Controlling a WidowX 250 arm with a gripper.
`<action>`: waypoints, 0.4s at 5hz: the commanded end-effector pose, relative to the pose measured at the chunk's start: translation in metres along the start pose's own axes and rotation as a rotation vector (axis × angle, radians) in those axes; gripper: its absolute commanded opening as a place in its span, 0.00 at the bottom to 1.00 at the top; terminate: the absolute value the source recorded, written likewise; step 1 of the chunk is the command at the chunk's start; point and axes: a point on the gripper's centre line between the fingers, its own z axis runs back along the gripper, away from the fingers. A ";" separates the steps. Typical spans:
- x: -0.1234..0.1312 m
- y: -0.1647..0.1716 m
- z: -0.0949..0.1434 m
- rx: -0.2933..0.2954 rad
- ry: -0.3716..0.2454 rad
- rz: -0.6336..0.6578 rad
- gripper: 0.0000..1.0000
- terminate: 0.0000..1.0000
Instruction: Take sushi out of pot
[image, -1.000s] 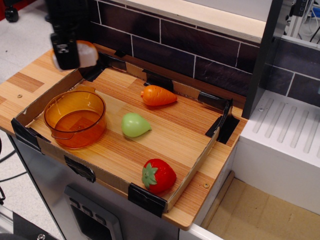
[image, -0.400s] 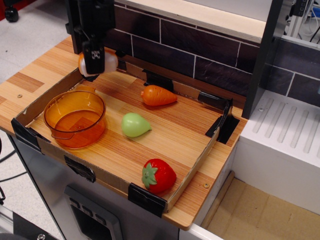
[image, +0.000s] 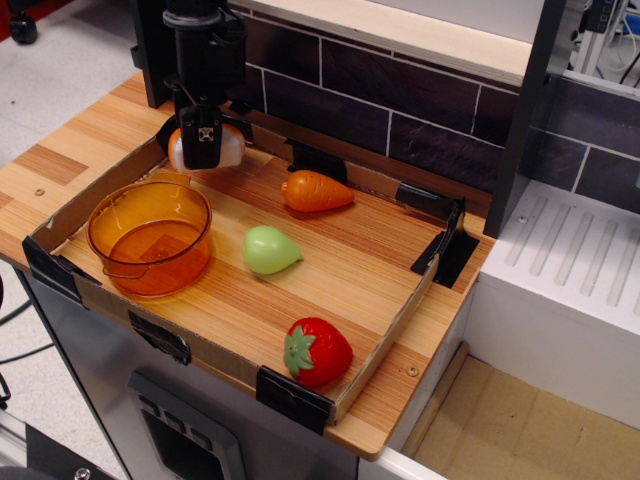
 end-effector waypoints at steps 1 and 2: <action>-0.003 0.012 0.005 0.045 -0.009 0.014 0.00 0.00; -0.006 0.015 0.008 0.024 -0.012 0.015 1.00 0.00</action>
